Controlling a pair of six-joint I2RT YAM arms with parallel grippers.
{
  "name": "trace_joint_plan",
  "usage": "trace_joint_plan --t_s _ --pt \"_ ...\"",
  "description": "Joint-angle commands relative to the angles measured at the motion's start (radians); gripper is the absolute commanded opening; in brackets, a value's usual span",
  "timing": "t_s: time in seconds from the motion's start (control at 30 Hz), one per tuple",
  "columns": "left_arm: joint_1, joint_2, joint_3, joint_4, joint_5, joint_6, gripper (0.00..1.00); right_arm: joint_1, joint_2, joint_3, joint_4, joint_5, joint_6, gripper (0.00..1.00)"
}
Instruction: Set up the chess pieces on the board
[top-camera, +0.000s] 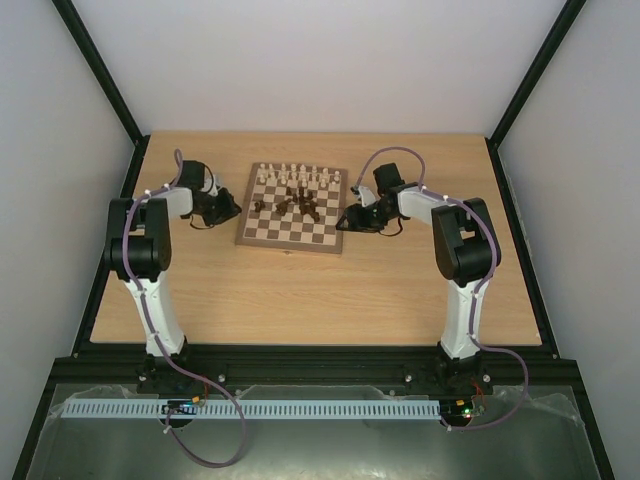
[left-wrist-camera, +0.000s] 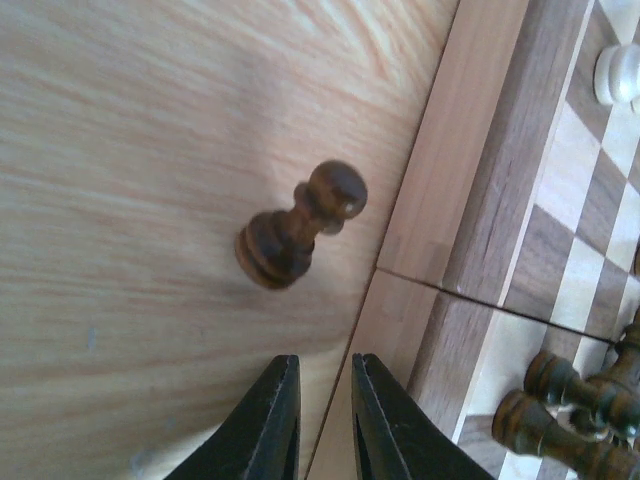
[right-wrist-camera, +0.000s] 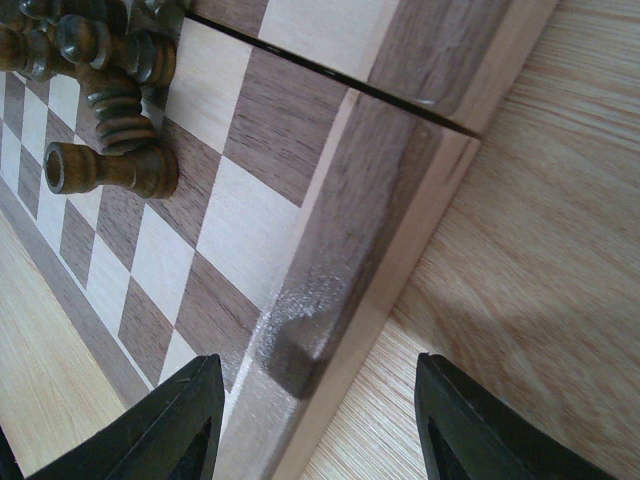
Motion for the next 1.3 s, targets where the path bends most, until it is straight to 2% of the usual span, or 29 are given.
trace_joint_plan --t_s 0.0,0.2,0.37,0.5,0.77,1.27 --pt "-0.019 -0.007 -0.073 -0.11 0.017 0.029 0.16 0.002 0.025 0.022 -0.049 -0.028 -0.018 0.54" --pt "-0.062 -0.016 -0.1 -0.1 0.025 0.03 0.17 0.002 0.017 0.016 -0.067 0.0 -0.024 0.5" --pt "-0.123 -0.032 -0.118 -0.094 0.017 0.027 0.18 0.002 0.0 0.003 -0.103 0.026 -0.058 0.39" --pt "-0.175 -0.044 -0.135 -0.092 0.003 0.024 0.18 0.002 -0.038 -0.028 -0.126 0.032 -0.084 0.36" --pt "-0.259 -0.103 -0.216 -0.076 -0.023 0.009 0.18 0.002 -0.1 -0.098 -0.19 0.051 -0.159 0.32" --pt "-0.354 -0.216 -0.403 -0.027 -0.025 -0.006 0.18 0.001 -0.214 -0.225 -0.288 0.077 -0.272 0.33"
